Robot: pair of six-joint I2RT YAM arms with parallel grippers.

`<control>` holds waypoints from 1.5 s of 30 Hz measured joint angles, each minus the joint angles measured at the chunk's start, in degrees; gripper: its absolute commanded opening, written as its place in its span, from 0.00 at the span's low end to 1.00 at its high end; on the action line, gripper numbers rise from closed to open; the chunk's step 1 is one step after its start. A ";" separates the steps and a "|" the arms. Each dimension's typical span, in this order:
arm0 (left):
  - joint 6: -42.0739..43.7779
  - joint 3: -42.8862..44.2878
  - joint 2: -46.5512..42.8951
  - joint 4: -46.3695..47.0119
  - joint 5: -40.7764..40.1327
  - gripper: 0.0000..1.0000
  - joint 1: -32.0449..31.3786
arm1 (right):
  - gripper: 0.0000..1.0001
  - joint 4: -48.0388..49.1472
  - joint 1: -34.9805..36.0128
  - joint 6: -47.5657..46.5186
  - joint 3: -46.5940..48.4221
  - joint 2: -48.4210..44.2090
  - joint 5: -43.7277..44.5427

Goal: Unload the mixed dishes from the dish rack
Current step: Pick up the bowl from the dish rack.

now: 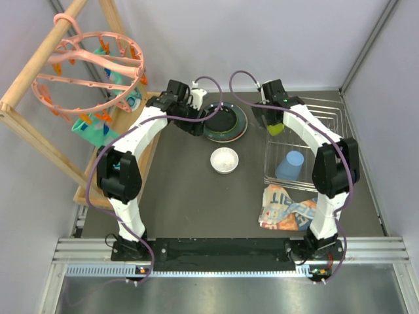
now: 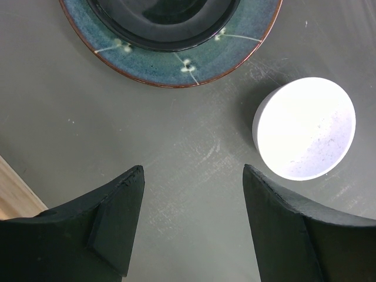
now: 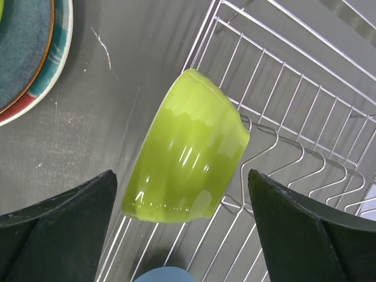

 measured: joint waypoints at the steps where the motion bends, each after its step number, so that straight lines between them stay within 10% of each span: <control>1: 0.00 -0.13 0.00 0.00 0.00 0.72 0.02 | 0.87 0.11 0.00 0.13 0.00 0.00 0.02; 16: 0.00 -1.29 -0.46 0.20 0.00 0.72 0.09 | 0.59 0.07 0.22 0.57 0.00 -0.02 0.04; 45: -0.39 0.09 -0.96 0.66 5.99 0.72 0.11 | 0.46 -5.92 0.22 0.46 0.00 -11.19 -0.07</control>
